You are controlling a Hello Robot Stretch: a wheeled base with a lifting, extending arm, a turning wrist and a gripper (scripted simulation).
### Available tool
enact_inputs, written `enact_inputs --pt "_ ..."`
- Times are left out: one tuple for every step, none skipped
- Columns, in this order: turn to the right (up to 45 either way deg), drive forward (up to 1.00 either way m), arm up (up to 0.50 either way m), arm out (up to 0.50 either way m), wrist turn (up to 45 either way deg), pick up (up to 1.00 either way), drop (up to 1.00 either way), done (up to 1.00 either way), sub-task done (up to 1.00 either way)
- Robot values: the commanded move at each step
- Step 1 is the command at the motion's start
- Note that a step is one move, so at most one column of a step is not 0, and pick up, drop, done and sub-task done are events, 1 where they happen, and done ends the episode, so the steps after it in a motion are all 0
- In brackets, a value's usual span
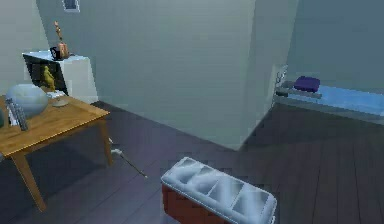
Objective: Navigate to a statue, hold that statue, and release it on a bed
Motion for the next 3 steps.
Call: enact_inputs --pt "0.0 0.55 0.0 0.0 0.0 0.0 0.0 0.0 0.0" --pt "-33.0 0.0 0.0 0.0 0.0 0.0 0.0 0.0 0.0" --pt "0.0 0.8 0.0 0.0 0.0 0.0 0.0 0.0 0.0"
